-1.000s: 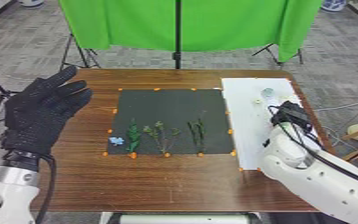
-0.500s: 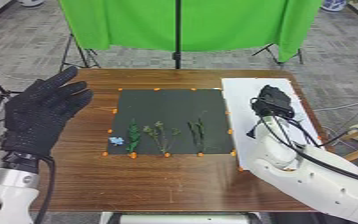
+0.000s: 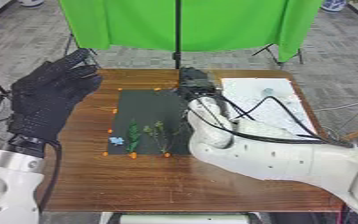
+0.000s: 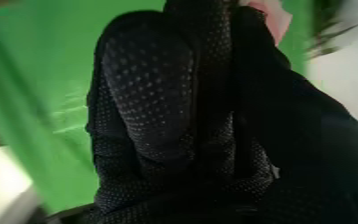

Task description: Arrange flowers

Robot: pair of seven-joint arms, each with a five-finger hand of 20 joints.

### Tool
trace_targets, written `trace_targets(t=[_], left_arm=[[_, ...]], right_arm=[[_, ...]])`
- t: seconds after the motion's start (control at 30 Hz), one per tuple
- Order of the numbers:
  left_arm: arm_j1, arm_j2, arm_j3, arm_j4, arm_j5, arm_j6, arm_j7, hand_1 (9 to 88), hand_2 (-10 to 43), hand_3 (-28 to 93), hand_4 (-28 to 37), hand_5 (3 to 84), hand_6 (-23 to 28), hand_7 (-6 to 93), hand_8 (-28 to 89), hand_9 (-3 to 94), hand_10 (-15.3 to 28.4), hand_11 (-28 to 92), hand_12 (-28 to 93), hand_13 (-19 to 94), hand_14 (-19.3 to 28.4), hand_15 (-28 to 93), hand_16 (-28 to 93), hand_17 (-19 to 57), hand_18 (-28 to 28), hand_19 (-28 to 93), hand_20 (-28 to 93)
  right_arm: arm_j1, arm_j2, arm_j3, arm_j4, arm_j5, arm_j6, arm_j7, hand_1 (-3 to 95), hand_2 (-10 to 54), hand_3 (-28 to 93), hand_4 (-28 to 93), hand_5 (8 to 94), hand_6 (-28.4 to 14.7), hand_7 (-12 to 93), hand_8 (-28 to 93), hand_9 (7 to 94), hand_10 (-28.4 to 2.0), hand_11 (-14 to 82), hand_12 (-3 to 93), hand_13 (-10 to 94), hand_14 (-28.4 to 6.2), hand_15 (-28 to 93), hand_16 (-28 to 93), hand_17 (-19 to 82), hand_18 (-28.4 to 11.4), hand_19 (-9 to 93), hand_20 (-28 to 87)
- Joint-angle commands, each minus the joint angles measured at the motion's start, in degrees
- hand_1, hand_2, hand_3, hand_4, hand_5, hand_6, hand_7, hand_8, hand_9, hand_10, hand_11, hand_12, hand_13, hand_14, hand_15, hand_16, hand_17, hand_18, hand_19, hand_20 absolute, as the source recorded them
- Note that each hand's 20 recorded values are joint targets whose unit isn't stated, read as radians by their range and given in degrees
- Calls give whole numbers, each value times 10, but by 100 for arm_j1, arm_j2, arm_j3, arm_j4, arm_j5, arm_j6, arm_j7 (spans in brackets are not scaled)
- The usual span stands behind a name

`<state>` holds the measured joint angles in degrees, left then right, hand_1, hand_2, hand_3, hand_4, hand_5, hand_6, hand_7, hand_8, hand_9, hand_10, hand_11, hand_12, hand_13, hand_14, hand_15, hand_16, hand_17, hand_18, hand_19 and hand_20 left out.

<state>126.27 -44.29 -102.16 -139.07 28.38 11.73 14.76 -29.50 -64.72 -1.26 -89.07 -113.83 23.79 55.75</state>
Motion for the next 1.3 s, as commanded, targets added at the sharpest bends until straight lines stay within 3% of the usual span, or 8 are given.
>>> trace_targets(t=[0.03, 0.2, 0.3, 0.6, 0.83, 0.9, 1.03, 1.3], left_arm=[[-697, 288, 427, 175, 15, -206, 13, 220, 78, 775, -223, 410, 124, 128, -82, 345, 227, 322, 113, 243, 284, 551, -108, -68, 284, 701, -43], [-997, 356, 622, 243, 0, -290, -22, 220, 78, 774, -224, 411, 124, 129, -82, 345, 228, 321, 113, 244, 284, 550, -108, -68, 284, 702, -46], [-972, 345, 656, 250, -14, -325, 36, 220, 79, 772, -223, 411, 124, 128, -83, 345, 228, 321, 113, 244, 284, 550, -109, -67, 284, 703, -48], [-804, 327, 511, 243, -30, -456, 45, 220, 78, 773, -223, 411, 124, 128, -83, 346, 228, 320, 113, 244, 284, 549, -108, -67, 284, 705, -53], [-988, 239, 603, 294, 14, -536, -79, 220, 78, 775, -223, 411, 124, 128, -83, 346, 228, 321, 113, 244, 284, 549, -108, -67, 284, 706, -57], [-899, 311, 581, 281, 4, -517, 104, 221, 78, 774, -224, 411, 124, 128, -82, 346, 228, 322, 113, 243, 284, 549, -108, -67, 284, 707, -58], [-863, 405, 578, 268, -28, -497, 245, 220, 79, 774, -223, 410, 124, 128, -82, 346, 229, 322, 113, 244, 284, 549, -108, -67, 284, 708, -60], [-954, 389, 643, 307, -38, -506, 158, 221, 79, 774, -224, 410, 124, 128, -82, 346, 229, 323, 113, 243, 284, 550, -108, -66, 284, 710, -65]], right_arm=[[1082, -1078, -933, 57, 617, 280, 20, 560, -95, 689, -283, 870, 29, 179, 54, 937, -56, 179, 238, 935, -21, 490, 222, 464, -150, 932, -156], [1549, -1338, -1708, 136, 1089, 581, 43, 555, -95, 688, -283, 869, 35, 182, 46, 937, -55, 186, 237, 932, -19, 494, 225, 454, -150, 932, -139], [1784, -1527, -2314, 190, 833, 888, 153, 553, -95, 683, -283, 866, 38, 184, 43, 937, -50, 185, 238, 930, -18, 497, 226, 450, -149, 932, -133], [1721, -1620, -2454, 205, 1110, 947, 240, 548, -95, 671, -283, 862, 50, 190, 25, 937, -49, 246, 214, 932, -15, 503, 225, 444, -149, 932, -117], [1911, -1768, -2820, 315, 1095, 1121, 219, 550, -95, 647, -283, 862, 60, 178, 6, 937, -52, 296, 188, 931, -13, 510, 227, 434, -147, 932, -114], [2051, -1851, -2995, 297, 1203, 1164, 111, 554, -95, 639, -283, 861, 60, 177, 4, 937, -52, 299, 184, 929, -12, 512, 228, 430, -145, 931, -114], [2195, -1967, -3214, 300, 1106, 1281, 132, 561, -95, 617, -283, 856, 64, 173, -3, 937, -53, 301, 178, 921, -9, 518, 229, 418, -141, 929, -112], [2190, -1955, -3118, 253, 1187, 1171, 55, 571, -95, 544, -283, 805, 73, 151, -40, 937, -52, 296, 151, 913, -8, 529, 223, 412, -142, 924, -96]])
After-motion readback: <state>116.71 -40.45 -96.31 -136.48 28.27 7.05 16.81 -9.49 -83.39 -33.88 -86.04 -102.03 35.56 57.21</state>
